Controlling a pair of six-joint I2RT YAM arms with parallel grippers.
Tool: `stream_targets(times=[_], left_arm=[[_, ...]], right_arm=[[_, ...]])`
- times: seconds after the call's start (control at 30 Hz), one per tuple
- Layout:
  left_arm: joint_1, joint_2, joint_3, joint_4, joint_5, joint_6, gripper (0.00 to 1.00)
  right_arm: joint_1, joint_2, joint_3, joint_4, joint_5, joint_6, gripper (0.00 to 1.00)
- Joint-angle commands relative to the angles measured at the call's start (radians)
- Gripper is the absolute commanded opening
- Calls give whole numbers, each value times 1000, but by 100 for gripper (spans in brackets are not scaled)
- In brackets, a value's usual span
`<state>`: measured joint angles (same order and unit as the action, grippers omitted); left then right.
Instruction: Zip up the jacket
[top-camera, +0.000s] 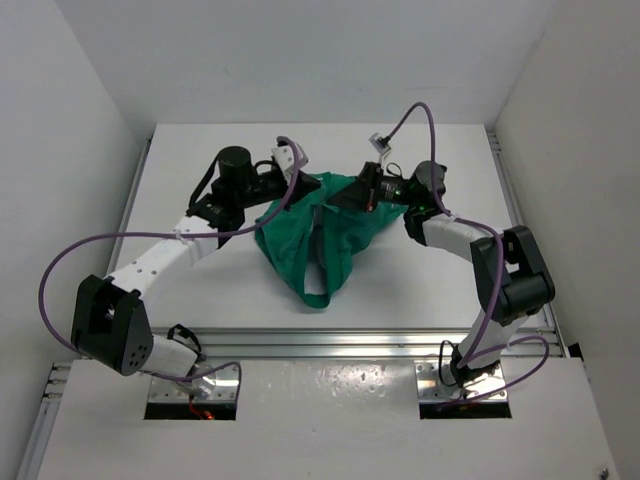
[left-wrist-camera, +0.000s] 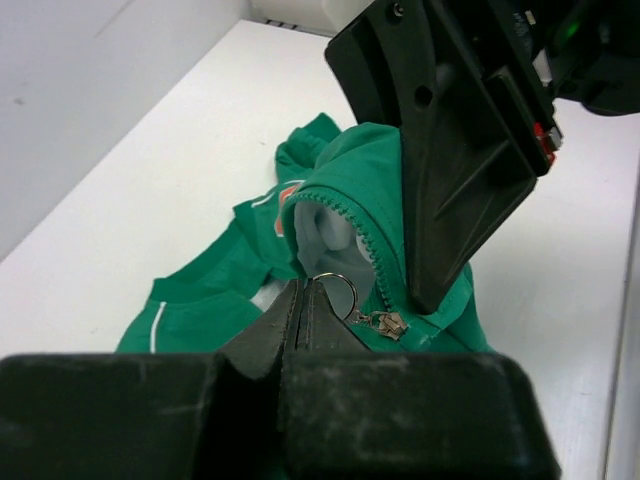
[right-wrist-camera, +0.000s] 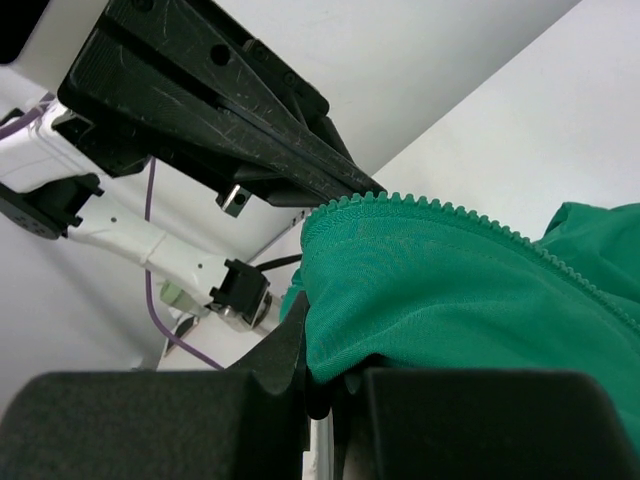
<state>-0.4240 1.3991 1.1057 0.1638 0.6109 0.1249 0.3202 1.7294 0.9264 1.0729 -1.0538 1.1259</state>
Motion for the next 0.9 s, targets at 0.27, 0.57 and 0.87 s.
stream_targets(times=[0.27,0.57,0.87], left_arm=[[22,-40,-6,-52,184,137,0],[-56,10,-61,-334,348,419,0],[-65,248,57,-738,518,836,0]], right_arm=[[-58,-83,-35,-30,-132,-64,41],[-127,-238,-80,-610,-72,-381,57],[-136,-237,77,-1344,262,-834,17]])
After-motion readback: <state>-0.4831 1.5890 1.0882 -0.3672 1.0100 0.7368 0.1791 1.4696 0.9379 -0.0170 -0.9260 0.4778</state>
